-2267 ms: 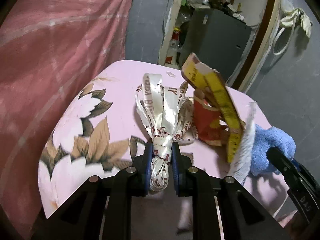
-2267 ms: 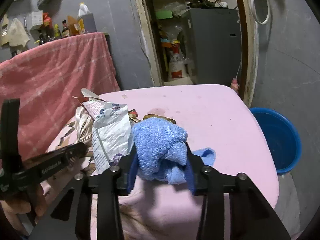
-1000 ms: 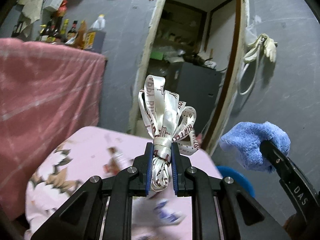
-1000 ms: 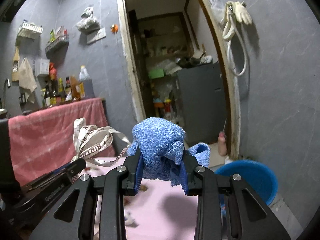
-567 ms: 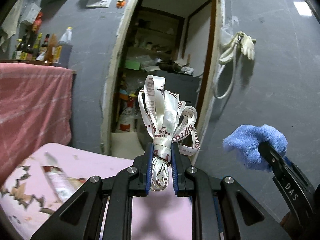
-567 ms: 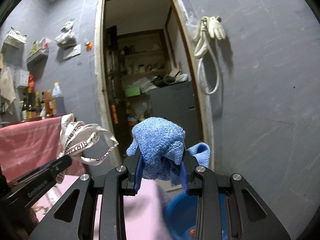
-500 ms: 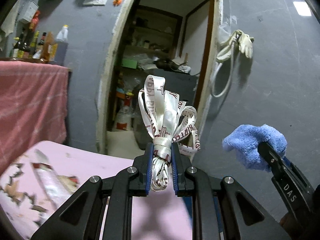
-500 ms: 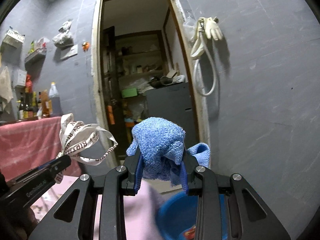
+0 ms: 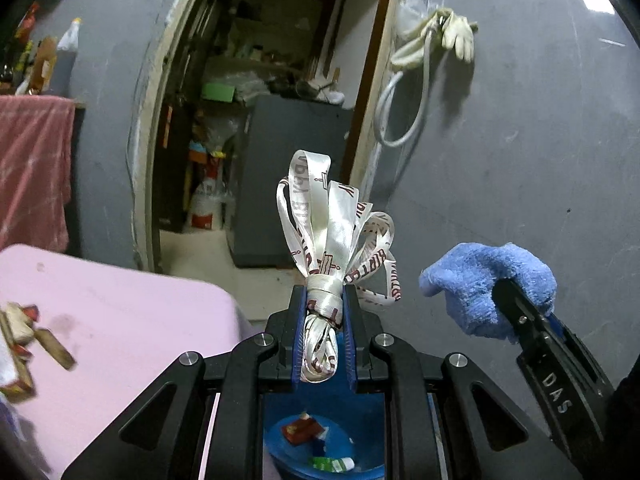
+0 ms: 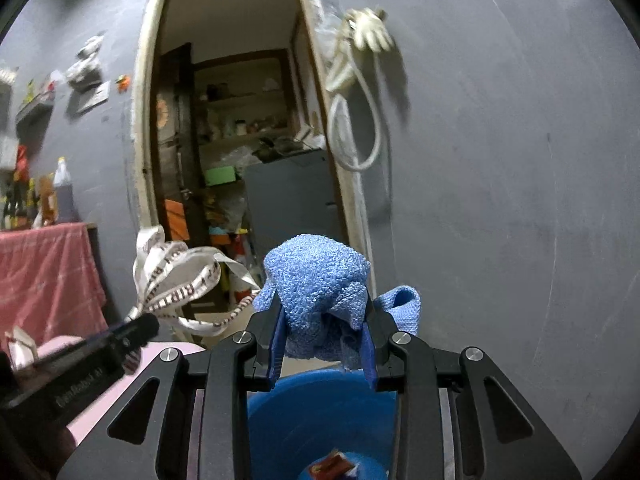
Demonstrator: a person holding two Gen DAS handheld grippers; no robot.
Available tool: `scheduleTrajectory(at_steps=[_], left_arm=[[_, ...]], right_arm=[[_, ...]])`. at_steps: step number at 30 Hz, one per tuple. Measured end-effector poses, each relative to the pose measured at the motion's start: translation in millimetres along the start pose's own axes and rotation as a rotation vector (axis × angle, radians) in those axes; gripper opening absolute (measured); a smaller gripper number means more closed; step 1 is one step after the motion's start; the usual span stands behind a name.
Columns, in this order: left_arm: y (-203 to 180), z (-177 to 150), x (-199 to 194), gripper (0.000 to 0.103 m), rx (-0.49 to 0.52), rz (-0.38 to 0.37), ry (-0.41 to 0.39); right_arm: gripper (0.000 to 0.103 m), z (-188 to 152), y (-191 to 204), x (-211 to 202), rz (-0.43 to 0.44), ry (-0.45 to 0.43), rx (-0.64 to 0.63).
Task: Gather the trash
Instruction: 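Carry the ribbon and blue towel over the blue bucket and open both tools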
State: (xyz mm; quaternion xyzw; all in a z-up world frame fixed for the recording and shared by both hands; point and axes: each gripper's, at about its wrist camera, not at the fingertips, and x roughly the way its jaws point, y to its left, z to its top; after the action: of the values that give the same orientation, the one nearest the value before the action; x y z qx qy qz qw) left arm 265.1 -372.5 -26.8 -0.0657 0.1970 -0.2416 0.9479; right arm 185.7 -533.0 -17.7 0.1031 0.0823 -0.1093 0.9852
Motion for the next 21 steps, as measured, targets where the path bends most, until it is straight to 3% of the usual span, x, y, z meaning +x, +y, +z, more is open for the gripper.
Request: scheduleTrajectory(at_steps=[5,21], left_arm=[[-5,-13,25,0.014,-0.037,0.007,0.059],[2,-33,50,0.014,-0.054,0.029,0.139]], right_arm=[[0.029,-8,-8,8,-0.011,0.041,0.012],[0.031,-22,-23,33,0.025,0.163,0.065]])
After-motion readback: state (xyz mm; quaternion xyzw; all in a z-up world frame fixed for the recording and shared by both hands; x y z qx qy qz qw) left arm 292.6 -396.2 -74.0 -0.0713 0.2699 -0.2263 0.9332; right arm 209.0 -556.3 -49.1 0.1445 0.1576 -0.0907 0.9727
